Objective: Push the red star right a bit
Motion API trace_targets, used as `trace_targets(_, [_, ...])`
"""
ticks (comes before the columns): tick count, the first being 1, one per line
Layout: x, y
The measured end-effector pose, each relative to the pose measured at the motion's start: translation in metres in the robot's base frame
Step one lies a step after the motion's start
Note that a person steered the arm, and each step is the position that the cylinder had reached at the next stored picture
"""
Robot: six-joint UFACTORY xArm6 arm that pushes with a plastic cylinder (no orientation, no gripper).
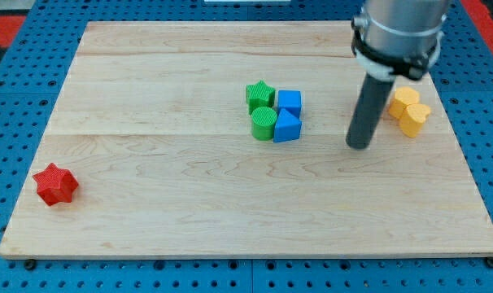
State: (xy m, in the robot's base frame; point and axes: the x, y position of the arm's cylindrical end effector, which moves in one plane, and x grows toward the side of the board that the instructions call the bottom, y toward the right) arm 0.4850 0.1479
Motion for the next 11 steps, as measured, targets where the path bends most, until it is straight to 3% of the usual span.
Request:
trace_targets(1, [0.043,-0.036])
trace_targets(5, [0.134,-0.358])
trace_targets(6, [0.125,-0.452])
trace_targets(8, [0.114,-0.452])
trace_targets(10, [0.035,-0.453])
trace_targets(11, [0.028,-0.409])
